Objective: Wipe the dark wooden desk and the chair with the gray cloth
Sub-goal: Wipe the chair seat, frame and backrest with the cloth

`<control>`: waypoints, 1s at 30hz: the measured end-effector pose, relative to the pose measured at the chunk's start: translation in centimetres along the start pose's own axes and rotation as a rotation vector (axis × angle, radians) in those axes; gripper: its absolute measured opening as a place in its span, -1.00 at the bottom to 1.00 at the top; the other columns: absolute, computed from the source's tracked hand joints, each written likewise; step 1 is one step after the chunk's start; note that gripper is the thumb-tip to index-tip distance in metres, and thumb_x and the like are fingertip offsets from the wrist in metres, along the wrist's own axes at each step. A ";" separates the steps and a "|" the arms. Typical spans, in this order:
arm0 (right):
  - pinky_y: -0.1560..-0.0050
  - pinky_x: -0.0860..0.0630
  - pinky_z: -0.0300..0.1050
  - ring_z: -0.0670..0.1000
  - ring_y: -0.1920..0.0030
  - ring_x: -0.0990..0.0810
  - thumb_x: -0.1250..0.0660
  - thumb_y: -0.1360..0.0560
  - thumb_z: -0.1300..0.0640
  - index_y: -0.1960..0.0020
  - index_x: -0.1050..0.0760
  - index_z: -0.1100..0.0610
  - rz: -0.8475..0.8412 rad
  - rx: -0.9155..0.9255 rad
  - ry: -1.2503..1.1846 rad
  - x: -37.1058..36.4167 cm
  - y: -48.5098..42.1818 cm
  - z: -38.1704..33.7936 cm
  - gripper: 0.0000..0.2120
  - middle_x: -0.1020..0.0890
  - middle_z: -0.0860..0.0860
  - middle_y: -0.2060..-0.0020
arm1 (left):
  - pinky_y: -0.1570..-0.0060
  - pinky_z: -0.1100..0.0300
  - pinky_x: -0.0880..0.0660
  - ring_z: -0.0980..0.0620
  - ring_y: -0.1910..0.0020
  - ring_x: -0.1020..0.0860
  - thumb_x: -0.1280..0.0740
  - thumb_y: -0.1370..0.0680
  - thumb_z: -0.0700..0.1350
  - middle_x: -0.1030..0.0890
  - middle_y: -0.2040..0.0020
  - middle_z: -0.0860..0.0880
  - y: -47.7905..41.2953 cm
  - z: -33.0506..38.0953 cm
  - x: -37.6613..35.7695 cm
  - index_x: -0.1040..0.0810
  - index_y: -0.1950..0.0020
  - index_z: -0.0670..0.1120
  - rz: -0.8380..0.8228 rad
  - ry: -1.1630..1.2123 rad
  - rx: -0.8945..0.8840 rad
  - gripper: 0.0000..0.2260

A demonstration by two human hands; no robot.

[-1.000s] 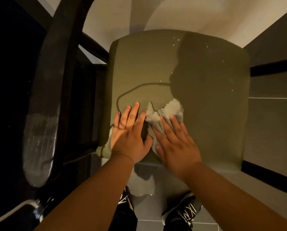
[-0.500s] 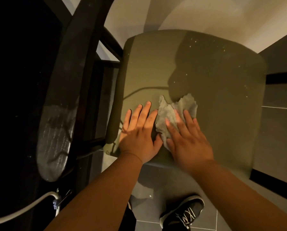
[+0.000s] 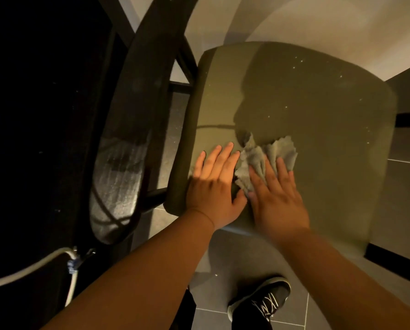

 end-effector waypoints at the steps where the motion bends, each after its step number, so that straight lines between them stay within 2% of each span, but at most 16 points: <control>1: -0.66 0.23 0.07 0.18 -0.69 0.12 -0.02 -0.71 -0.13 -0.67 -0.21 0.04 -0.021 0.020 0.018 0.3 -1.0 0.2 -0.44 -0.07 0.08 -0.69 | -0.64 -0.16 -0.03 -0.08 -0.67 -0.17 -0.33 -0.49 0.09 -0.24 -0.68 -0.06 0.1 0.0 0.4 -0.35 -0.61 -0.08 0.021 0.072 -0.015 -0.31; 3: -0.65 0.23 0.08 0.13 -0.69 0.21 0.06 -0.70 -0.18 -0.70 -0.08 0.01 -0.070 0.016 0.048 0.9 -3.5 0.8 -0.39 0.04 0.04 -0.70 | -0.62 -0.15 -0.13 -0.12 -0.62 -0.25 -0.32 -0.51 0.00 -0.32 -0.64 -0.09 0.3 -0.3 1.5 -0.45 -0.54 -0.10 0.072 0.175 -0.035 -0.41; 5: -0.64 0.26 0.07 0.11 -0.68 0.26 0.14 -0.68 -0.21 -0.71 0.00 -0.01 -0.090 -0.038 0.037 1.7 -5.5 1.3 -0.36 0.10 0.02 -0.70 | -0.62 -0.08 -0.15 -0.11 -0.59 -0.27 -0.32 -0.52 -0.01 -0.34 -0.62 -0.09 -0.1 -1.4 2.5 -0.48 -0.51 -0.09 0.109 0.131 0.005 -0.46; 8: -0.65 0.21 0.11 0.16 -0.69 0.18 0.11 -0.69 -0.18 -0.70 -0.10 -0.01 -0.041 -0.090 -0.042 2.2 -5.6 0.5 -0.38 -0.02 0.06 -0.70 | -0.63 -0.10 -0.01 -0.11 -0.62 -0.19 -0.28 -0.51 0.09 -0.25 -0.66 -0.07 -1.6 -4.3 2.9 -0.36 -0.58 -0.04 0.057 -0.026 0.151 -0.37; 12: -0.66 0.02 0.23 0.19 -0.69 0.09 0.00 -0.72 -0.09 -0.67 -0.23 0.02 -0.016 0.088 -0.042 1.3 -3.3 -2.4 -0.46 -0.12 0.05 -0.69 | -0.63 -0.17 -0.04 -0.15 -0.65 -0.14 -0.24 -0.51 0.16 -0.16 -0.69 -0.06 -1.6 -4.8 2.3 -0.28 -0.64 0.00 0.026 -0.091 0.169 -0.30; 16: -0.66 0.15 0.10 0.14 -0.69 0.14 0.07 -0.71 -0.14 -0.69 -0.15 0.01 -0.076 0.200 0.052 2.2 -7.6 -2.3 -0.42 -0.04 0.05 -0.70 | -0.60 -0.11 -0.07 -0.12 -0.66 -0.13 -0.27 -0.52 0.15 -0.16 -0.69 -0.04 -1.5 -5.0 2.2 -0.30 -0.63 0.01 0.043 -0.088 0.176 -0.32; 20: -0.64 0.27 0.06 0.15 -0.69 0.20 0.17 -0.71 -0.15 -0.71 -0.01 0.02 -0.089 0.097 0.050 3.7 -13.4 -2.3 -0.40 0.07 0.07 -0.71 | -0.60 -0.11 -0.09 -0.11 -0.66 -0.14 -0.32 -0.51 0.13 -0.17 -0.69 -0.03 -1.4 -4.9 2.3 -0.31 -0.62 0.02 0.050 -0.067 0.176 -0.32; 24: -0.66 0.17 0.15 0.20 -0.69 0.17 0.11 -0.70 -0.15 -0.70 -0.09 0.04 -0.083 0.134 0.016 3.2 -10.3 -2.9 -0.39 -0.01 0.09 -0.70 | -0.60 -0.08 -0.06 -0.11 -0.66 -0.13 -0.30 -0.50 0.17 -0.17 -0.69 -0.02 -1.4 -4.9 2.3 -0.32 -0.61 0.04 0.031 -0.088 0.186 -0.33; 28: -0.65 -0.03 0.24 0.21 -0.69 0.08 -0.07 -0.71 -0.06 -0.68 -0.17 0.04 -0.097 0.255 0.015 2.4 -6.6 -3.0 -0.44 -0.10 0.06 -0.68 | -0.58 -0.16 -0.17 -0.13 -0.65 -0.17 -0.31 -0.48 0.16 -0.21 -0.68 -0.05 -1.6 -4.9 2.4 -0.38 -0.60 0.00 0.068 -0.060 0.171 -0.32; 30: -0.66 0.01 0.22 0.20 -0.69 0.11 -0.10 -0.72 -0.03 -0.69 -0.13 0.02 -0.111 0.285 0.037 2.8 -8.3 -3.1 -0.44 -0.07 0.05 -0.69 | -0.57 -0.16 -0.18 -0.14 -0.64 -0.19 -0.32 -0.47 0.15 -0.22 -0.68 -0.06 -1.6 -5.0 2.4 -0.39 -0.59 -0.01 0.078 -0.056 0.170 -0.32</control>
Point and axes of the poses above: each hand's wrist, its own y-axis away from the middle knuckle, its own x-axis out of the back of the hand, z = x × y, the point moved 8 cm from there along -y, towards the middle knuckle
